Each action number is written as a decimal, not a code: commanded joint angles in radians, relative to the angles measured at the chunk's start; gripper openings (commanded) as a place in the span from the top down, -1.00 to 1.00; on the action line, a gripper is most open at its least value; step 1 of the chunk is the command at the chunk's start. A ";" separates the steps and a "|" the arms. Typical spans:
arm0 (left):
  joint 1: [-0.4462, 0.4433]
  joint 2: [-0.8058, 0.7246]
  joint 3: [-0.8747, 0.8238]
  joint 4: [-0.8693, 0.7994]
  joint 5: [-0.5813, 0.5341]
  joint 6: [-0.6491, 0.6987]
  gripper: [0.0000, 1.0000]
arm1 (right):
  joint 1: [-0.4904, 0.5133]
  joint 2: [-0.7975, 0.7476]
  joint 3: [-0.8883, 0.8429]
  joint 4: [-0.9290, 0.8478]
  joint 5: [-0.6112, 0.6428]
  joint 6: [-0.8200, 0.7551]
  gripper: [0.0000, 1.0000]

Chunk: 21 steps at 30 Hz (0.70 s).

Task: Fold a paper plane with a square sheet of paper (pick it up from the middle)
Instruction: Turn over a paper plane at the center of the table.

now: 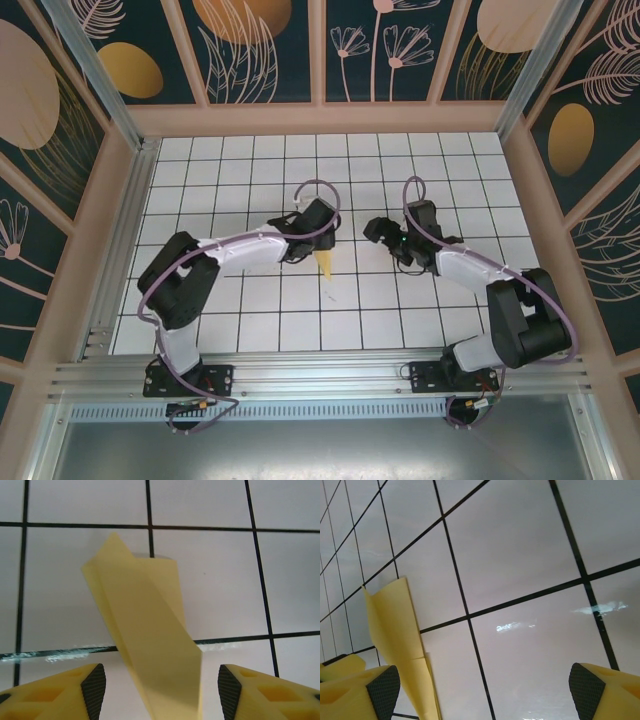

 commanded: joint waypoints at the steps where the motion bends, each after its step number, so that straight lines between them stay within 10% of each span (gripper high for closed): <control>1: -0.027 0.064 0.084 -0.157 -0.117 -0.048 -0.25 | -0.013 -0.033 -0.020 0.015 0.004 0.017 -0.80; 21: 0.017 -0.001 -0.069 0.071 0.059 -0.093 0.89 | -0.029 -0.056 -0.028 0.003 -0.036 0.003 -0.77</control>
